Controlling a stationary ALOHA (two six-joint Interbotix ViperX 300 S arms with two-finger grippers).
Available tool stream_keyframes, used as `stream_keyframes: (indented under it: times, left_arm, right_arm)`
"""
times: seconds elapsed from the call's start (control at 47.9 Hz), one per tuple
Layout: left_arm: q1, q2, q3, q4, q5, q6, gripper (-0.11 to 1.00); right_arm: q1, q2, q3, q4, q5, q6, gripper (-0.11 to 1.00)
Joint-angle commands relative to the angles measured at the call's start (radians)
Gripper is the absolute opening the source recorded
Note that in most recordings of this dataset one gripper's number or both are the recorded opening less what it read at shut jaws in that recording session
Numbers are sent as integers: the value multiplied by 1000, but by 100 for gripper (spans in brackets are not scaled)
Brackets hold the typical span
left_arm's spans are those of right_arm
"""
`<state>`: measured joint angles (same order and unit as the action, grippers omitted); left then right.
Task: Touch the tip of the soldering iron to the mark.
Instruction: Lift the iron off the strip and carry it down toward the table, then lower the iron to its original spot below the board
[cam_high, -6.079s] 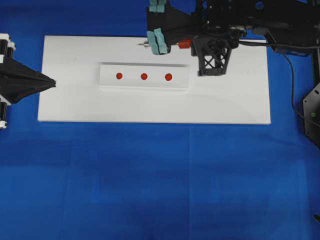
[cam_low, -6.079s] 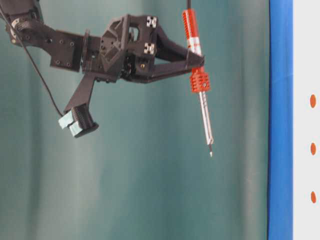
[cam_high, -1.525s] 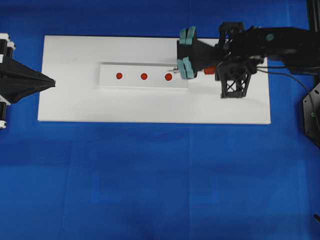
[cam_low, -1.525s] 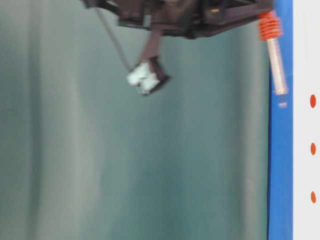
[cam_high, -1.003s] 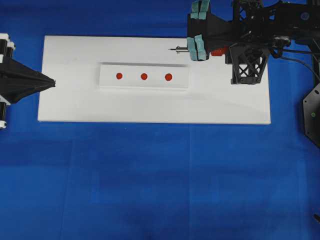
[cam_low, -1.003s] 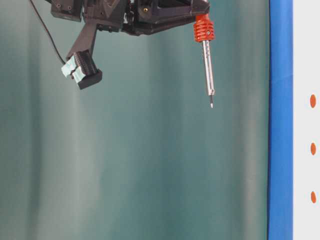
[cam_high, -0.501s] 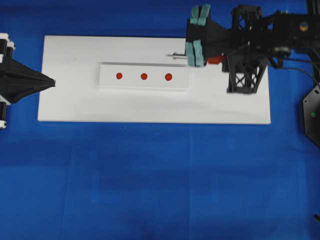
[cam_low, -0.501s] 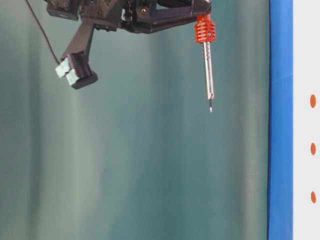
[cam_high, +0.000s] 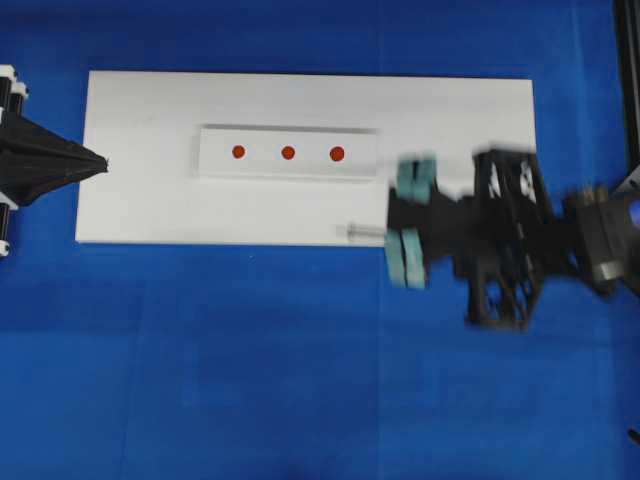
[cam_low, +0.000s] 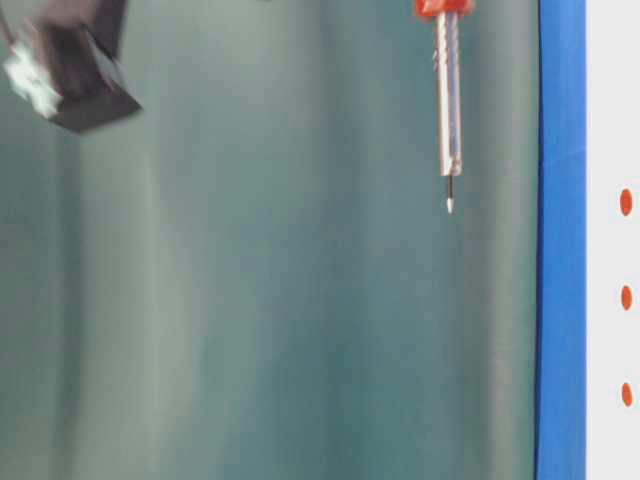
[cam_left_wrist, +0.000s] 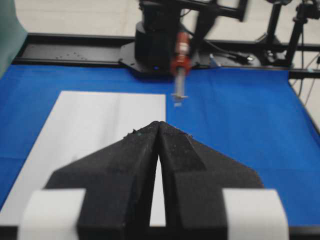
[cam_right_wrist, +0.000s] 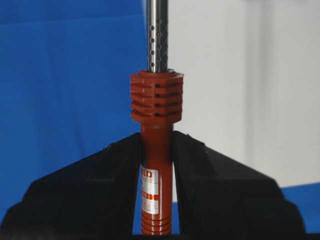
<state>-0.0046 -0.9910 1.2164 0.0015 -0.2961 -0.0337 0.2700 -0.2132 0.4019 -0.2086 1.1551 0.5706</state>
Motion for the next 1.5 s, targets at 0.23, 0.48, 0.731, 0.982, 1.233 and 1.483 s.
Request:
stream_keyframes:
  times: [0.23,0.48,0.731,0.982,1.233,1.483]
  left_arm:
    - [0,2,-9,0,5,-8,0]
    - [0,-12,-8,0,6,-8,0]
    - [0,-17,-2,0,11,-12,0]
    - [0,-17,2,0,9,-28,0]
    - [-5,-18,2,0,11,-29,0]
    - [-26,-20,2,0,8,-29,0]
  right_arm:
    - [198,6,-17,-28,-8,219,7]
    - [267,32,-20,-28,-32,298,7]
    - [265,49,-23,-48,-71,298,7]
    - [247,126,-98,-83,-114,272,7]
    - [192,230,-216,-84,-118,201,7]
    - [141,316,-319,-84,-123,124,7]
